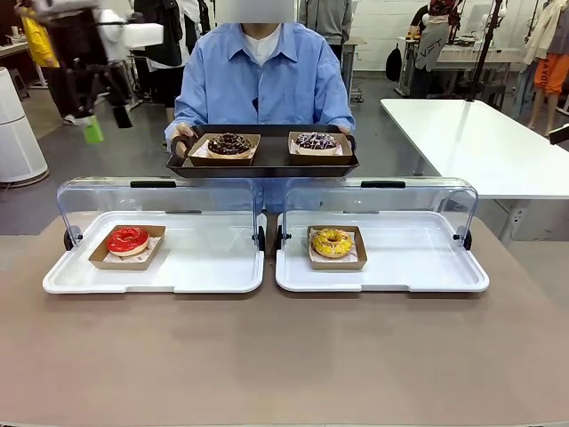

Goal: Provide the desired donut to the person.
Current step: Place the picked Paper togo box onto the Handle tray extended by the person.

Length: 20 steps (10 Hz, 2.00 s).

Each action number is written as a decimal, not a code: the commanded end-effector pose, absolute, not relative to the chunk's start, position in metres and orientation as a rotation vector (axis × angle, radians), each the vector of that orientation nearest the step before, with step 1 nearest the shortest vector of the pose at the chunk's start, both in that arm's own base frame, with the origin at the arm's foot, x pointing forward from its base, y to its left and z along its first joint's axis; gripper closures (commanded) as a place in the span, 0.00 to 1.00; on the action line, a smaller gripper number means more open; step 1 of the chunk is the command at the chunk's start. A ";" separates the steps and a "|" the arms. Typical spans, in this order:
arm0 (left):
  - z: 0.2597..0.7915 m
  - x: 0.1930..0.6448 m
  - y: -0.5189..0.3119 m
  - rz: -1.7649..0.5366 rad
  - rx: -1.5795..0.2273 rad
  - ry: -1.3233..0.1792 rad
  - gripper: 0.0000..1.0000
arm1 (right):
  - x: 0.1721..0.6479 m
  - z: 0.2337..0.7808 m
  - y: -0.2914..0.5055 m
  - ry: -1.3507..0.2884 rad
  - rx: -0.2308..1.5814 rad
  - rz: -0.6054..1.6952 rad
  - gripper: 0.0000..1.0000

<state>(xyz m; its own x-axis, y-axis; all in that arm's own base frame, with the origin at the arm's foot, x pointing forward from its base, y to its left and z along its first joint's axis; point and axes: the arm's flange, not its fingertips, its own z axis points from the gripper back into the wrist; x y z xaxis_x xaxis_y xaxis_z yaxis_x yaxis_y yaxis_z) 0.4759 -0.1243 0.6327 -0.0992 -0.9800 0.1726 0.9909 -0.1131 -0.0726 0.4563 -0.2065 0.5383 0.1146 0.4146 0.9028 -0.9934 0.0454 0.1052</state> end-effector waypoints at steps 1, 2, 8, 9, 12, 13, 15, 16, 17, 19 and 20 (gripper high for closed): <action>0.593 0.448 -0.112 -1.677 -0.169 -0.199 0.00 | 0.458 0.540 -0.207 -0.826 0.934 1.289 0.00; 0.593 0.451 -0.105 -1.685 -0.162 -0.235 0.00 | 0.458 0.540 -0.207 -0.826 0.934 1.289 0.00; 0.606 0.459 -0.104 -1.656 -0.164 -0.155 0.00 | 0.458 0.540 -0.207 -0.826 0.934 1.289 0.00; 0.606 0.459 -0.104 -1.656 -0.164 -0.155 0.00 | 0.458 0.540 -0.207 -0.826 0.934 1.289 0.00; 0.622 0.479 -0.062 -1.596 -0.515 -0.415 0.00 | 0.458 0.540 -0.207 -0.826 0.934 1.289 0.00; 0.619 0.485 -0.019 -1.509 -0.713 -0.576 0.00 | 0.458 0.540 -0.207 -0.826 0.934 1.289 0.00; 0.600 0.489 0.051 -1.383 -0.914 -0.851 0.00 | 0.458 0.540 -0.207 -0.826 0.934 1.289 0.00; 0.590 0.495 0.081 -1.382 -0.910 -0.915 0.00 | 0.458 0.540 -0.207 -0.826 0.934 1.289 0.00; 0.575 0.480 0.105 -1.361 -0.861 -0.996 0.00 | 0.458 0.540 -0.207 -0.826 0.934 1.289 0.00; 0.553 0.466 0.146 -1.295 -0.830 -1.073 0.00 | 0.458 0.540 -0.207 -0.826 0.934 1.289 0.00; 0.544 0.458 0.162 -1.273 -0.839 -1.069 0.00 | 0.458 0.540 -0.207 -0.826 0.934 1.289 0.00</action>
<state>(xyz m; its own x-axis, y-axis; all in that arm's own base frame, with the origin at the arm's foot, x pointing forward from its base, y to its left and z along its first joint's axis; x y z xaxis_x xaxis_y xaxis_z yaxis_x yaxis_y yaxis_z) 0.4639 0.1633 0.5478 -0.0123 -0.3302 0.9438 0.9867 0.1489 0.0649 0.4562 -0.2068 0.5384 0.1148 0.4145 0.9028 -0.9934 0.0459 0.1052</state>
